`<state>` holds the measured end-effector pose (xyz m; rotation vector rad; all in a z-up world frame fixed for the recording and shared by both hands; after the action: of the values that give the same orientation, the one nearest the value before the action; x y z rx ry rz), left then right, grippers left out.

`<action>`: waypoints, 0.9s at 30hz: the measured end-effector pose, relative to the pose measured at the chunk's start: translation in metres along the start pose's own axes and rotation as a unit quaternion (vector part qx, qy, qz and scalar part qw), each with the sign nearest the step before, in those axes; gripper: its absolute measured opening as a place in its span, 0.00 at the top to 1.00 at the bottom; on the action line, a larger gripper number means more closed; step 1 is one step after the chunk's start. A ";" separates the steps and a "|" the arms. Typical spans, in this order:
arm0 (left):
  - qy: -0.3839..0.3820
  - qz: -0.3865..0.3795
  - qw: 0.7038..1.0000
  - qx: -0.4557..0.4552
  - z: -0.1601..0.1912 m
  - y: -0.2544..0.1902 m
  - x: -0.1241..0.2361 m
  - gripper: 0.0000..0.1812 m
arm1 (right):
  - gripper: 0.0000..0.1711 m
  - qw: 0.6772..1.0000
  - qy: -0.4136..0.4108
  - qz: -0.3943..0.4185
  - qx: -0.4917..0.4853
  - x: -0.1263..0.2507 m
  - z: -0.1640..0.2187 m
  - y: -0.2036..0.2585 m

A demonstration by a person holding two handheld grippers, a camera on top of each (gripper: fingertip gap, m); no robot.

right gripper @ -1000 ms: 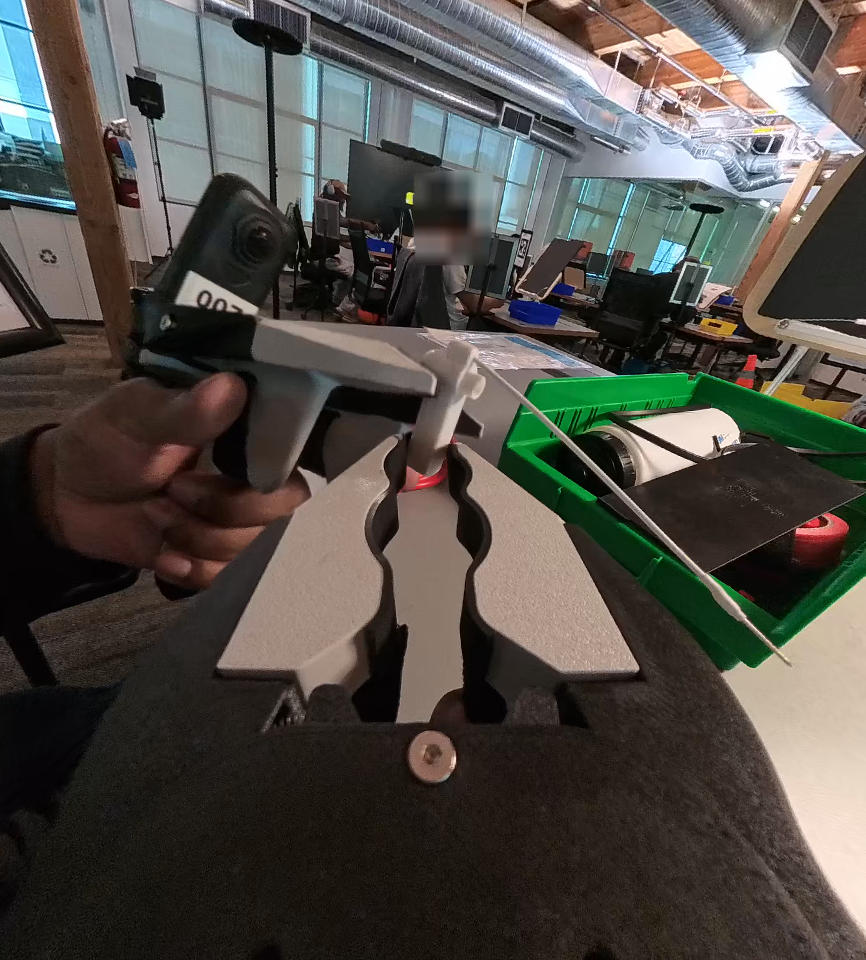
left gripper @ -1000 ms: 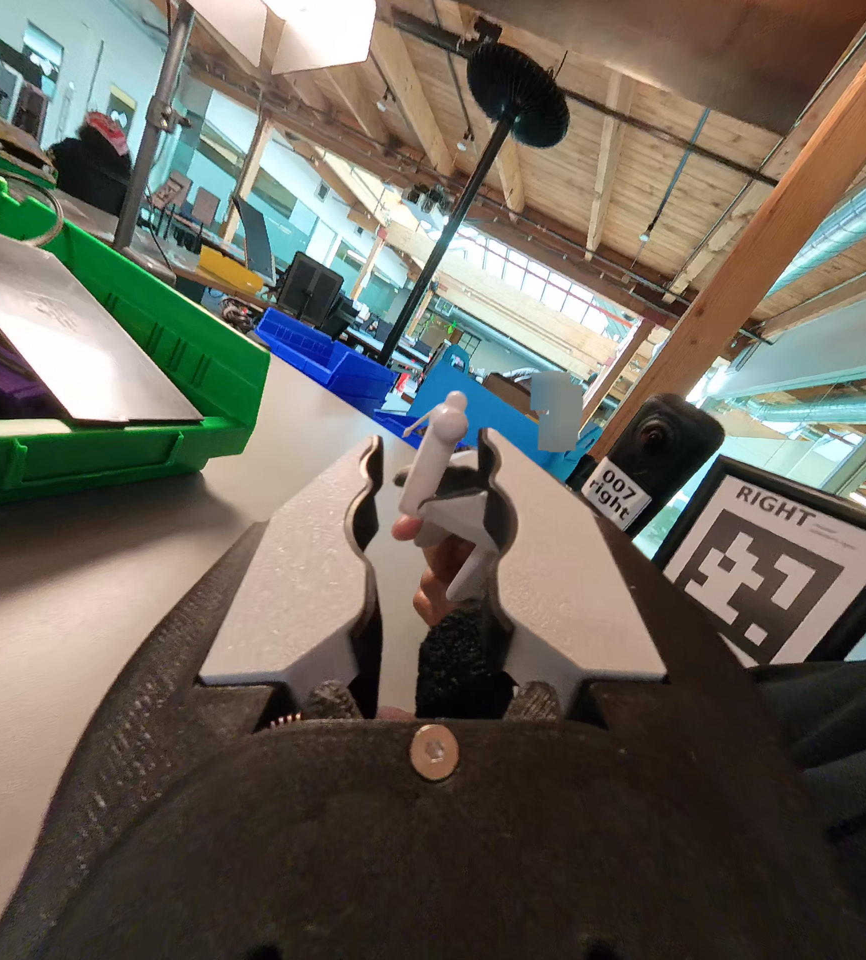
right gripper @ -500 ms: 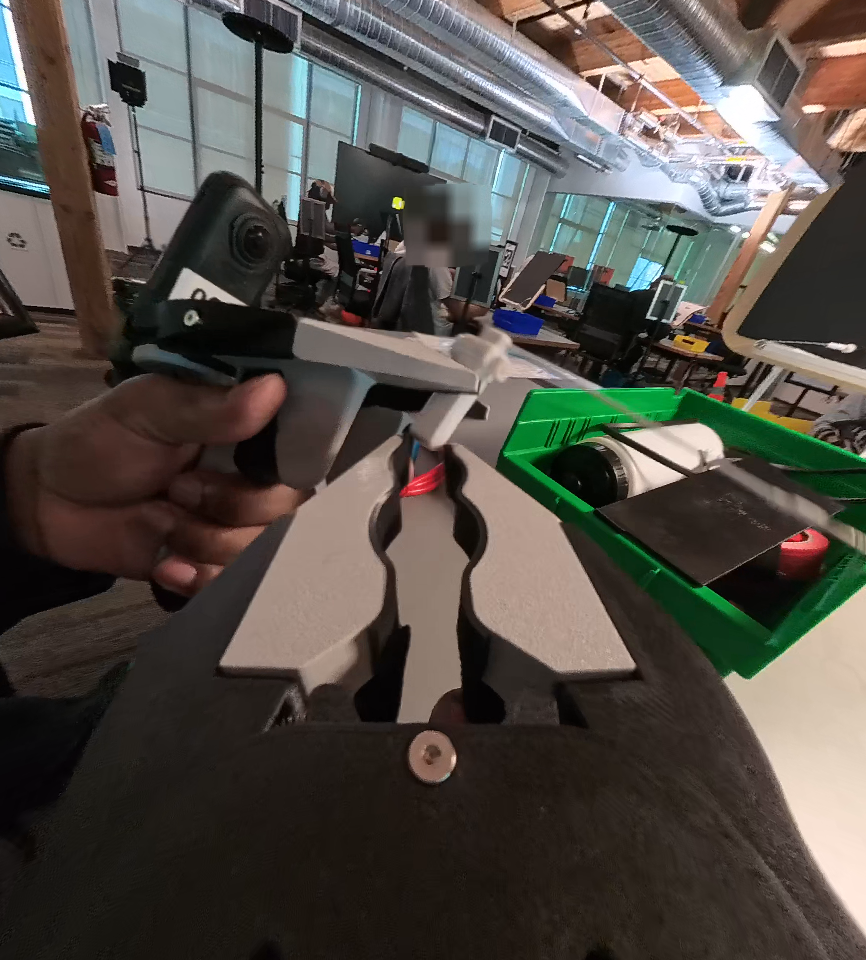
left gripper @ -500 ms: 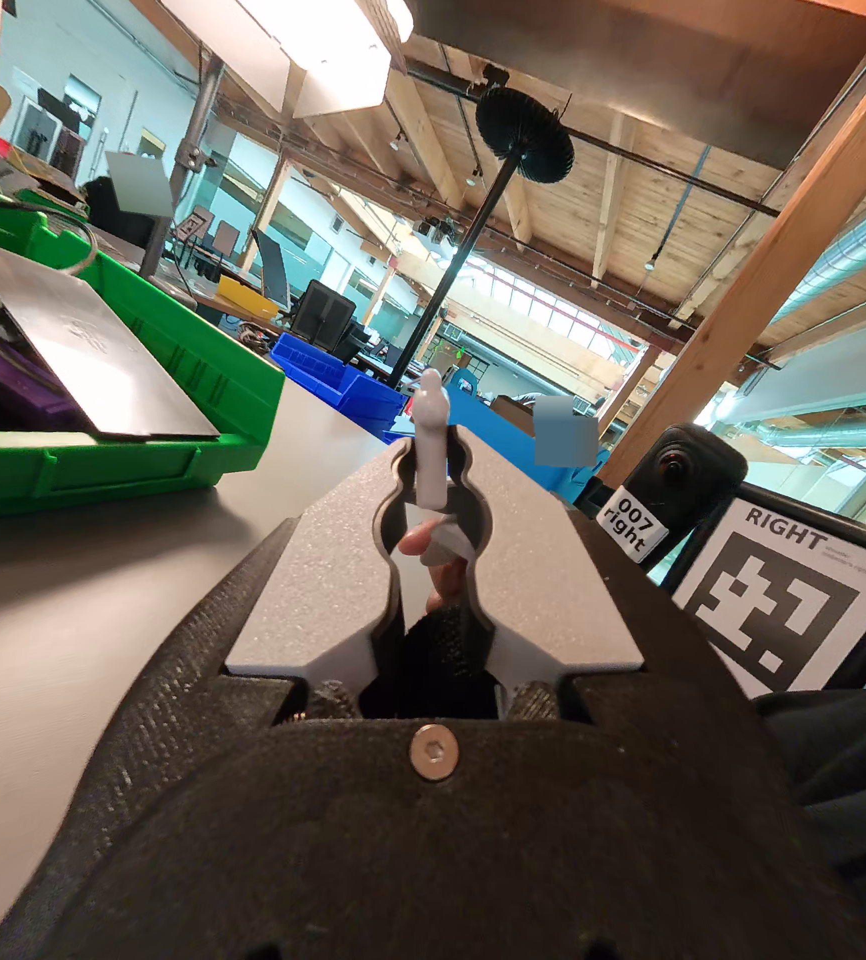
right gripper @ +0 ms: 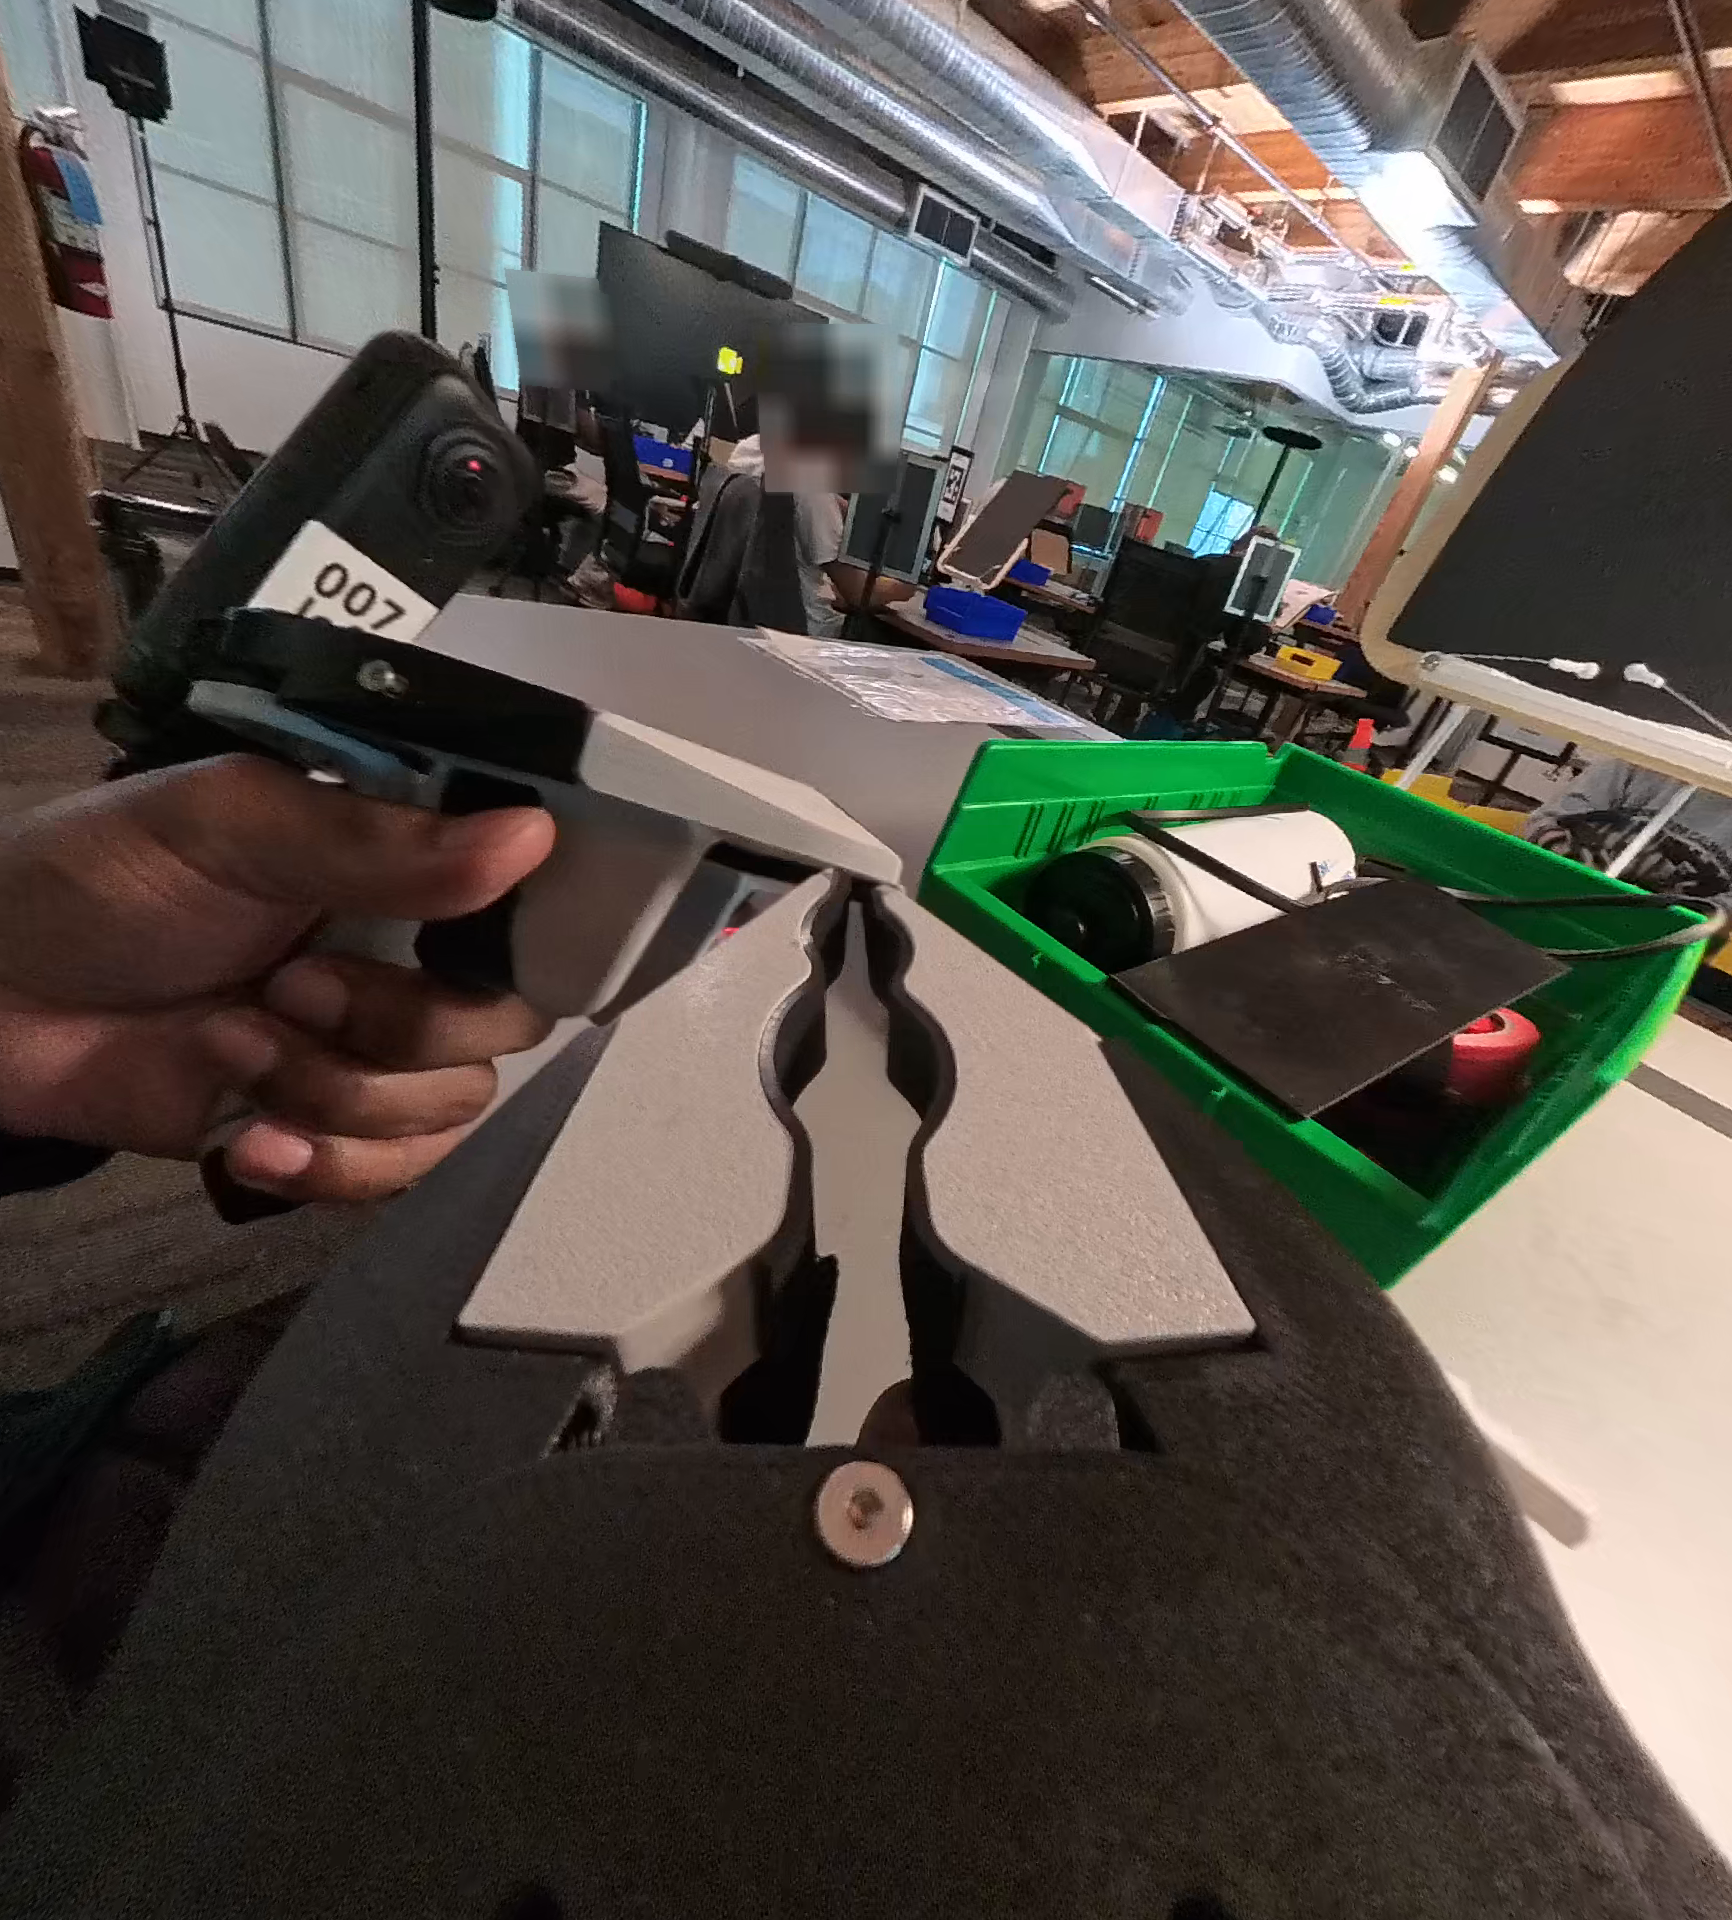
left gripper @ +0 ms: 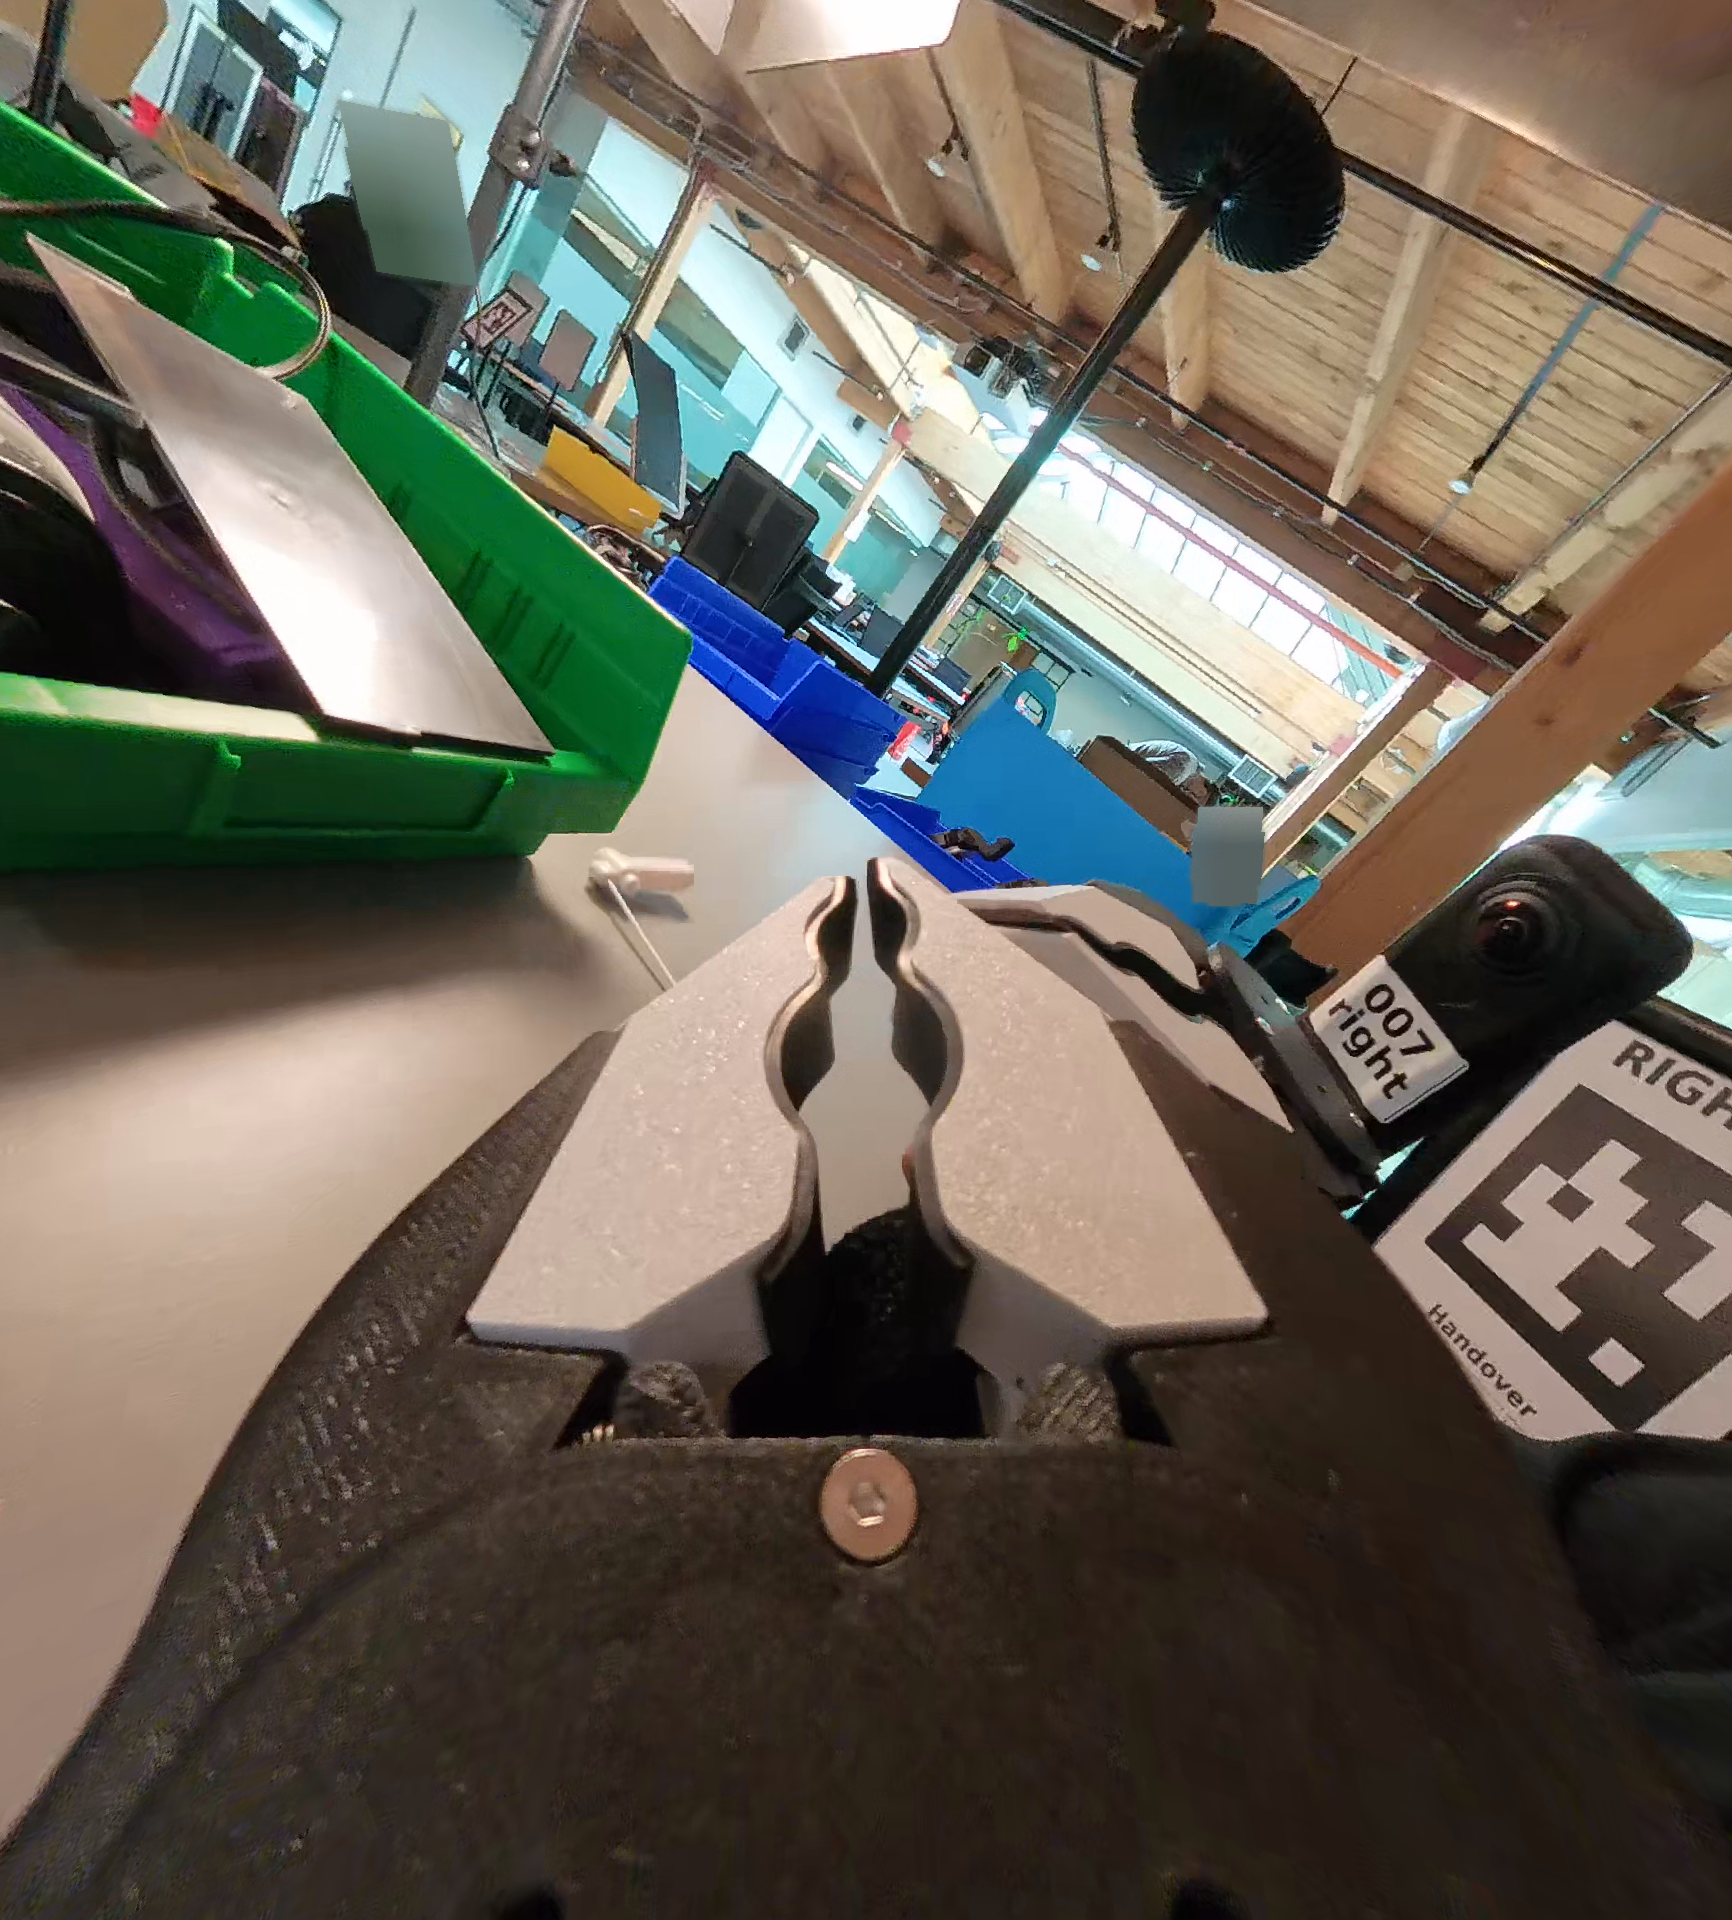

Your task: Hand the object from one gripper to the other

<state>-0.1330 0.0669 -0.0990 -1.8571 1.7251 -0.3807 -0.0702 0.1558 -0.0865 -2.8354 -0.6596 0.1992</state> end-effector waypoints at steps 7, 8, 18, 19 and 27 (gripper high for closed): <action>0.002 -0.005 1.000 0.003 0.000 0.003 0.000 0.92 | 0.91 0.997 -0.016 0.056 -0.055 0.025 -0.012 -0.049; 0.000 -0.005 1.000 0.006 -0.001 0.003 0.001 0.92 | 0.90 0.995 -0.020 0.067 -0.067 0.031 -0.012 -0.059; 0.028 -0.034 0.998 -0.044 0.003 0.003 -0.002 0.81 | 0.85 0.970 0.119 0.170 -0.126 0.064 0.033 -0.127; 0.040 -0.037 0.997 -0.055 0.006 0.002 -0.004 0.81 | 0.85 0.967 0.131 0.181 -0.125 0.067 0.039 -0.132; 0.115 -0.045 0.983 -0.134 0.026 -0.008 -0.016 0.80 | 0.73 0.945 0.258 0.191 -0.063 0.069 0.070 -0.166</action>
<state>-0.1143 0.0885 -0.1123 -2.1602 1.9272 -0.4314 -0.0913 0.3444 -0.1189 -2.9135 -0.0098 -0.5300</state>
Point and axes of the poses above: each gripper's, where its closed fingertips meet, x back along the fingers, z out of its underside, y = z × x across the jaws, the point moved 7 cm from there along x, back along the fingers, and after that the axes turned 3 degrees about -y, right-handed, at the moved point
